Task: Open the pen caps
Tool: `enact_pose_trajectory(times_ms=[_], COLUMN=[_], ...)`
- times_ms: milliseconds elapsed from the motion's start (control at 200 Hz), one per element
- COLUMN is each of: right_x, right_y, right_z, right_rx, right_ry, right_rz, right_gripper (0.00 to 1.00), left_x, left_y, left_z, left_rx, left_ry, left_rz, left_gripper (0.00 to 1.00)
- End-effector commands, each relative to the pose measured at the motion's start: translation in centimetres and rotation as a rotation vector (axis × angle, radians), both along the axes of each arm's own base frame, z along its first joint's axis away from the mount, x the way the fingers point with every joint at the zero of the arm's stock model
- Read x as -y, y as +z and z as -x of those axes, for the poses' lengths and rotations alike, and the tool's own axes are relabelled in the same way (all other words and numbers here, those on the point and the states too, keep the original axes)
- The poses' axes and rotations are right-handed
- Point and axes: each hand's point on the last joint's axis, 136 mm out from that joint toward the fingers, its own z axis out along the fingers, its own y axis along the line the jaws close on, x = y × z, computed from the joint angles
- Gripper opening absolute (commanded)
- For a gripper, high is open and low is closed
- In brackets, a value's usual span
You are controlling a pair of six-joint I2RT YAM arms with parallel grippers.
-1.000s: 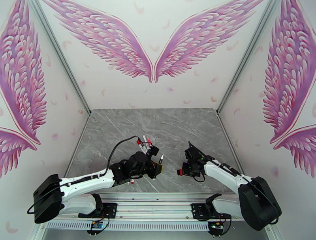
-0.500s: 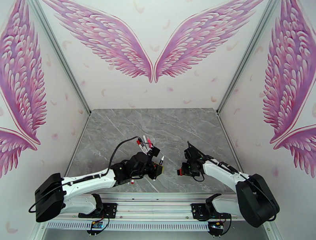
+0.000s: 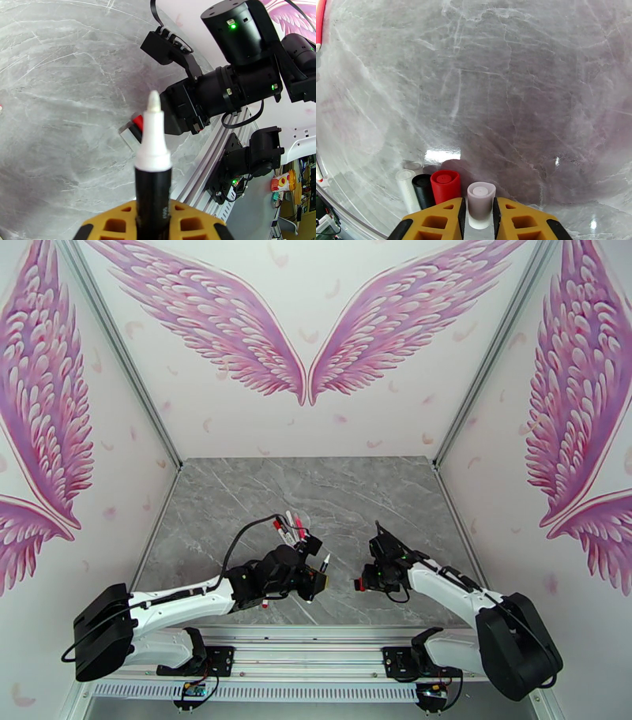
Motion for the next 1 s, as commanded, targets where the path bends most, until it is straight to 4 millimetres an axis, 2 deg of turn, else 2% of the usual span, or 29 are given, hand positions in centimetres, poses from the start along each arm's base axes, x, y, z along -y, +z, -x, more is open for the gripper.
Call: enact_pose_trajectory(times_ms=[0,450,670,845,994], right_x=[-0.2,-0.9,-0.9,-1.0,-1.5], right_y=[0.6,0.8,1.3,1.5,2.6], right_z=[0.1,0.3,0.2,0.0,-0.4], right_rx=[0.007,0.001,0.029,0.041,0.082], right_ry=[0.012,0.027,0.028,0.031,0.047], right_rz=[-0.022,-0.067,-0.073,-0.077,-0.108], right_gripper=[0.29,0.29,0.31,0.31,0.34], left_x=[1.0,0.7,-1.1,-2.3,-4.9], left_y=[1.6,1.3,-0.5,-1.1,-2.5], left_z=[-0.1,-0.5,-1.0,-1.1,-1.9], left_rx=[0.020,0.024,0.037,0.054,0.070], left_ry=[-0.017,0.015,0.088,0.134,0.239], left_rz=[0.034,0.020,-0.089,-0.155,-0.291], left_gripper=[0.05,0.05,0.07,0.08,0.09])
